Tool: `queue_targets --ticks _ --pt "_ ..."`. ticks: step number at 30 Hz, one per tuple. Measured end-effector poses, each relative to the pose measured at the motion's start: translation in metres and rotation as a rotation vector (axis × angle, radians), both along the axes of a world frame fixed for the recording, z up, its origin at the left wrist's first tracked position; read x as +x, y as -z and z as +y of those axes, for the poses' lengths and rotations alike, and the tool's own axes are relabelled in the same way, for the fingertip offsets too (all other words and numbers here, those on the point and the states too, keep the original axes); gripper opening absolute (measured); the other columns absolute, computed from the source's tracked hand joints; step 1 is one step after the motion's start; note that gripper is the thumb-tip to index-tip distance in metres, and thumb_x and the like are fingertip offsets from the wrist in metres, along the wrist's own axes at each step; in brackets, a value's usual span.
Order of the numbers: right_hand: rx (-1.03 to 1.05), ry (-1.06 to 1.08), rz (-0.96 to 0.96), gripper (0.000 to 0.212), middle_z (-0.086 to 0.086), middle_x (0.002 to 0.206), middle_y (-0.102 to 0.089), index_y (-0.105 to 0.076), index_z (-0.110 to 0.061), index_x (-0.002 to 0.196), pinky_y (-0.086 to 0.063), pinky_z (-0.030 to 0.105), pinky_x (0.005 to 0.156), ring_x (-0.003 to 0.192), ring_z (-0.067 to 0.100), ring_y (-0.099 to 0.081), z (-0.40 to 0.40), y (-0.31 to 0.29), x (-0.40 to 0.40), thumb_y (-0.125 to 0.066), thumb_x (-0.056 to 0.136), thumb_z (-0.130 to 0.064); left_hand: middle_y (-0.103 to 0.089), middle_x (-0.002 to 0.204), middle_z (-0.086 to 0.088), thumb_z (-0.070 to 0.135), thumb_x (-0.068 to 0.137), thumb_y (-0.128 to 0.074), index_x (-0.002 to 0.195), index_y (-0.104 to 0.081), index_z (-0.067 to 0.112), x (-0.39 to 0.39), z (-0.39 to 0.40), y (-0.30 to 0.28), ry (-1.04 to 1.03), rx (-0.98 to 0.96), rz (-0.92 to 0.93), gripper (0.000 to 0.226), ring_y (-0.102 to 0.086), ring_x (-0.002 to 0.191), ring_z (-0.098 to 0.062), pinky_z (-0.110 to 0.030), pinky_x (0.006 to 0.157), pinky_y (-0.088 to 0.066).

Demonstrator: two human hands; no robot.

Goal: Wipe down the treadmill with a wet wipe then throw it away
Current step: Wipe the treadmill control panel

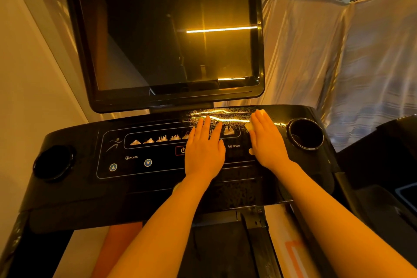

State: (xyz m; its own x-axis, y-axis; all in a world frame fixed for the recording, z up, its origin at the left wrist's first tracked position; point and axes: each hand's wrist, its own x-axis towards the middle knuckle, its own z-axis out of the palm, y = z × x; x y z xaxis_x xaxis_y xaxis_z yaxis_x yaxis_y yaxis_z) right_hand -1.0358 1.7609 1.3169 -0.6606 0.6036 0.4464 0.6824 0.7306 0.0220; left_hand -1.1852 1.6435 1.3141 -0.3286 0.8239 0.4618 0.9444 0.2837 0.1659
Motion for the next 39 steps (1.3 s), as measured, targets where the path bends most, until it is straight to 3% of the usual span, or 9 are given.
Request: queue_targets --ticks 4,7,11,15,17,20,23,33,39 --pt "-0.019 -0.031 0.233 0.037 0.014 0.128 -0.049 -0.051 0.000 0.124 -0.045 0.042 0.101 0.121 0.030 -0.045 0.021 -0.005 -0.010 -0.062 0.093 -0.017 -0.010 0.163 -0.006 0.043 0.102 -0.039 0.153 -0.025 0.025 0.001 -0.001 0.000 0.025 0.025 -0.026 0.057 -0.002 0.151 -0.024 -0.037 0.119 0.001" --pt "-0.063 -0.061 0.368 0.025 0.013 0.120 -0.051 -0.051 -0.002 0.121 -0.049 0.041 0.093 0.111 0.027 -0.050 0.025 -0.008 -0.014 -0.050 0.099 -0.015 -0.012 0.163 -0.007 0.045 0.101 -0.041 0.153 -0.027 0.024 0.000 0.000 0.001 0.025 0.026 -0.026 0.058 -0.003 0.151 -0.025 -0.038 0.119 -0.001" --pt "-0.087 -0.053 0.385 0.027 0.014 0.124 -0.050 -0.050 -0.002 0.123 -0.049 0.043 0.095 0.114 0.029 -0.049 0.022 -0.008 -0.012 -0.050 0.099 -0.015 -0.010 0.163 -0.006 0.046 0.101 -0.038 0.153 -0.025 0.025 0.000 0.000 0.001 0.013 0.004 -0.019 0.058 -0.001 0.151 -0.024 -0.039 0.120 -0.001" --pt "-0.070 -0.021 0.327 0.038 0.023 0.129 -0.049 -0.054 0.006 0.123 -0.043 0.050 0.104 0.123 0.036 -0.044 0.004 0.009 0.000 -0.064 0.089 -0.009 -0.009 0.163 -0.006 0.045 0.101 -0.039 0.153 -0.025 0.024 0.000 -0.001 0.002 0.019 0.013 -0.025 0.058 -0.001 0.151 -0.024 -0.038 0.120 -0.001" --pt "-0.114 -0.013 0.391 0.043 0.026 0.138 -0.045 -0.048 0.008 0.132 -0.035 0.050 0.111 0.130 0.038 -0.038 -0.008 0.020 0.008 -0.052 0.094 -0.012 -0.009 0.163 -0.007 0.045 0.101 -0.039 0.153 -0.025 0.025 0.000 -0.001 0.002 0.013 0.008 -0.021 0.058 -0.001 0.151 -0.025 -0.039 0.120 -0.001" --pt "-0.093 -0.055 0.377 0.032 0.023 0.126 -0.050 -0.052 0.004 0.123 -0.043 0.050 0.102 0.119 0.039 -0.049 -0.025 0.031 0.021 -0.048 0.095 -0.012 -0.010 0.163 -0.006 0.046 0.101 -0.039 0.153 -0.026 0.025 0.001 0.000 0.001 0.014 0.007 -0.019 0.057 -0.002 0.151 -0.025 -0.038 0.120 -0.002" --pt "-0.049 -0.097 0.359 0.018 0.010 0.111 -0.051 -0.052 -0.005 0.111 -0.049 0.041 0.089 0.104 0.026 -0.053 -0.039 0.034 0.032 -0.054 0.094 -0.008 -0.008 0.164 -0.006 0.046 0.101 -0.038 0.153 -0.024 0.026 0.001 0.001 0.001 0.008 -0.005 -0.018 0.058 0.000 0.151 -0.024 -0.039 0.120 -0.002" --pt "-0.040 -0.058 0.334 0.029 0.022 0.127 -0.050 -0.053 0.003 0.123 -0.045 0.052 0.102 0.123 0.040 -0.048 -0.006 0.029 0.025 -0.054 0.096 -0.008 -0.008 0.164 -0.006 0.047 0.101 -0.038 0.153 -0.024 0.026 0.002 0.001 0.000 0.000 -0.007 -0.019 0.058 0.001 0.151 -0.024 -0.040 0.121 -0.002" --pt "-0.056 -0.092 0.396 0.020 0.011 0.118 -0.048 -0.050 -0.003 0.115 -0.049 0.038 0.092 0.109 0.024 -0.047 0.030 0.005 0.011 -0.045 0.100 -0.016 -0.011 0.163 -0.006 0.046 0.100 -0.040 0.153 -0.027 0.026 0.003 0.001 0.001 0.001 0.007 -0.015 0.058 -0.002 0.151 -0.024 -0.037 0.119 0.002"
